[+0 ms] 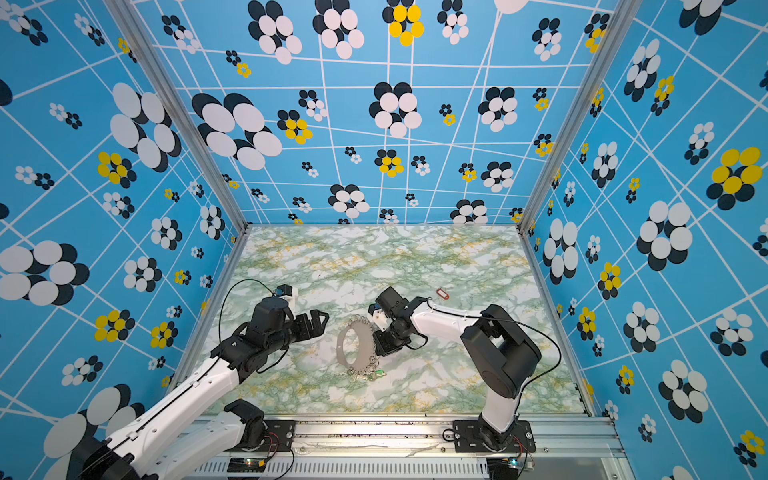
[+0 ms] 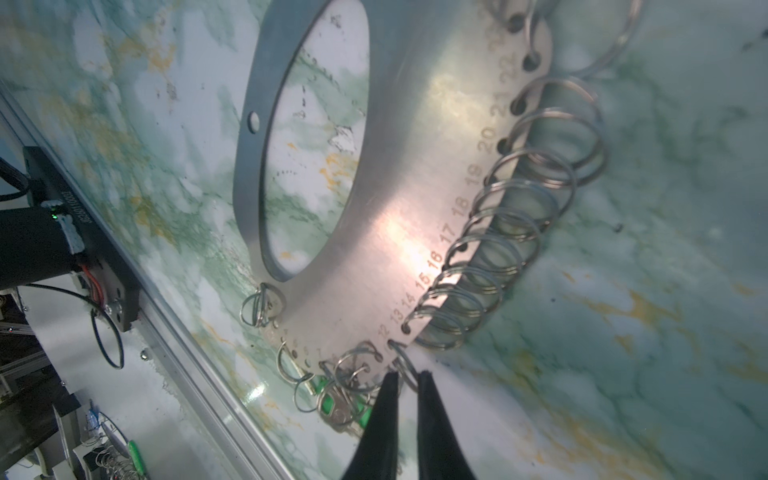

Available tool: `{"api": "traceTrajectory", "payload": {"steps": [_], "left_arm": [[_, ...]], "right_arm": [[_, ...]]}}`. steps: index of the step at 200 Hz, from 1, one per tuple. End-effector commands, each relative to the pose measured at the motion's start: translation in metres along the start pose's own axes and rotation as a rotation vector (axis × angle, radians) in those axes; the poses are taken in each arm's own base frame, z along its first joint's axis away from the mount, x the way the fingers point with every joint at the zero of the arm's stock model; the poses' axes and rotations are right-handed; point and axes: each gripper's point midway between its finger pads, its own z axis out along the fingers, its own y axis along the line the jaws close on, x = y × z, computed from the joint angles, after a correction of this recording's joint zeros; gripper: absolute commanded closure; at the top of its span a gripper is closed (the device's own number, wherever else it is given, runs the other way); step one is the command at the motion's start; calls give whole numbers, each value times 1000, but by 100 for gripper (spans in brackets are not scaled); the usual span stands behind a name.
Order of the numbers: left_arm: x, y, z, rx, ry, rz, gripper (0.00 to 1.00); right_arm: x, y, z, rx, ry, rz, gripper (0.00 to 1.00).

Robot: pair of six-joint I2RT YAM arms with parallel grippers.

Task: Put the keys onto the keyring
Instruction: 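Close the right gripper on the edge of the steel ring plate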

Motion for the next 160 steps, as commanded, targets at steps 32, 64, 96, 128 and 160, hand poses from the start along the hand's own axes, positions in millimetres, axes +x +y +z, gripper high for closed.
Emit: {"api": "traceTrajectory", "payload": {"steps": [32,64,96,128,160], "left_arm": [[-10,-5,-8,1,-32,15,3],[-11,-6,-8,2,-32,16,2],[-11,-5,-8,-2,-34,19,2],[-11,-6,-8,-1,-33,17,3],[-11,-5,-8,-2,-34,17,2]], "right_arm": [[4,-4,5,3,5,-6,90],[6,-12,8,33,12,1,82],[5,-12,10,23,15,6,75],[7,-7,15,-13,35,8,74],[7,-3,15,-42,38,3,75]]}}
